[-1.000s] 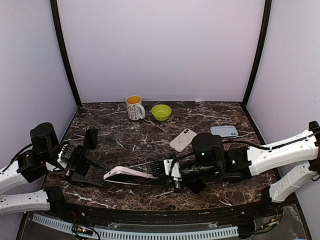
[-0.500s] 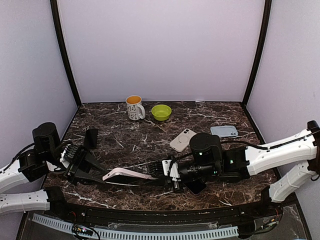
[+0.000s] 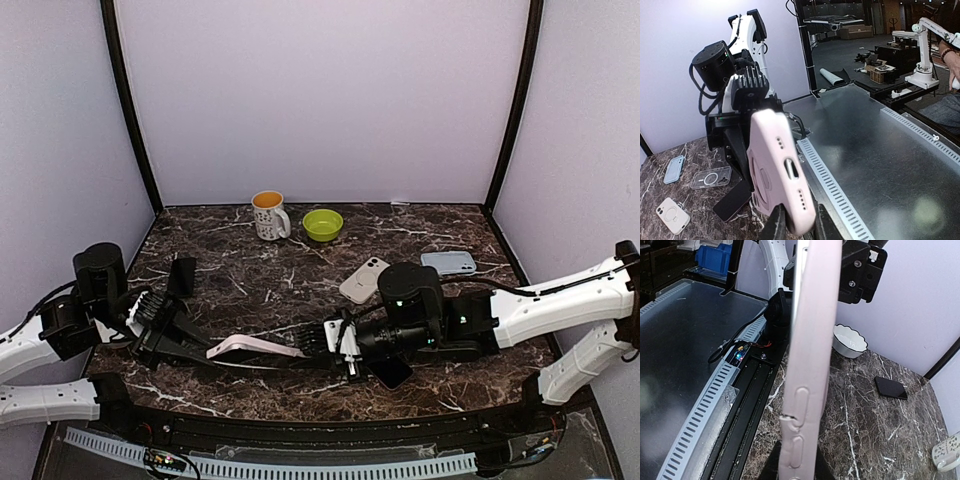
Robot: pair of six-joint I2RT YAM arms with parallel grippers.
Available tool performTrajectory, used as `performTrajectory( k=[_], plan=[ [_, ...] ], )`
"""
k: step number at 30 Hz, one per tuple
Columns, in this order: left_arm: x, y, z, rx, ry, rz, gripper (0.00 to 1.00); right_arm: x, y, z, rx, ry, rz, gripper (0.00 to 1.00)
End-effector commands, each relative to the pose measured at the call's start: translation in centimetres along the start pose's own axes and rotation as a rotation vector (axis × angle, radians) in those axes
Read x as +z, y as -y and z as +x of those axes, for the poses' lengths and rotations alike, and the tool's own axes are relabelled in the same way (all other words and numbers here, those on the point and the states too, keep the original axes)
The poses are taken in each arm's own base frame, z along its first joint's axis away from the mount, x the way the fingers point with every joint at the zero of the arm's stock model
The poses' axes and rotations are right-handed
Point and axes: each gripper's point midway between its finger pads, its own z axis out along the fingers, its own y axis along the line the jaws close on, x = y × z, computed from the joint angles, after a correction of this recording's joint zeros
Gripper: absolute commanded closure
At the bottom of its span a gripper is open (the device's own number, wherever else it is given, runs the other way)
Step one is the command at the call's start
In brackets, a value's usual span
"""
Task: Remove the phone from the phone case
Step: Remove the bottom left corner of the phone case.
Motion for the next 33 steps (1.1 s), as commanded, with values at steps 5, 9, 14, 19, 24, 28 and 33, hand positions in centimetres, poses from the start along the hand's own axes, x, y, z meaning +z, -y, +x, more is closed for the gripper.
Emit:
performTrajectory(
  k=[5,9,14,19,24,28,33],
  plan=[
    [0.0,2.1,-0.2,-0.059,-0.026,0.148,0.82,0.3,0.4,-2.4,-0.21,0.052,-0.038,1.0],
    [0.1,2.8,0.0,-0.094,-0.027,0.219,0.82,0.4,0.6,-2.1,-0.295,0.039,-0.035,1.0],
    [0.2,2.9,0.4,-0.091,-0.045,0.249,0.82,0.6,1.0,-1.5,-0.386,-0.008,-0.035,1.0],
    [0.5,2.7,1.3,-0.126,-0.073,0.272,0.81,0.9,1.6,-1.1,-0.457,-0.047,-0.019,1.0],
    [0.8,2.5,1.8,-0.159,-0.088,0.285,0.8,1.0,2.2,-0.7,-0.533,-0.089,-0.005,1.0],
    [1.0,2.1,2.8,-0.19,-0.128,0.268,0.79,0.8,2.9,-0.6,-0.583,-0.11,0.026,1.0],
    [1.2,1.6,3.8,-0.221,-0.164,0.256,0.78,0.6,3.5,-0.9,-0.65,-0.126,0.074,1.0]
  ],
)
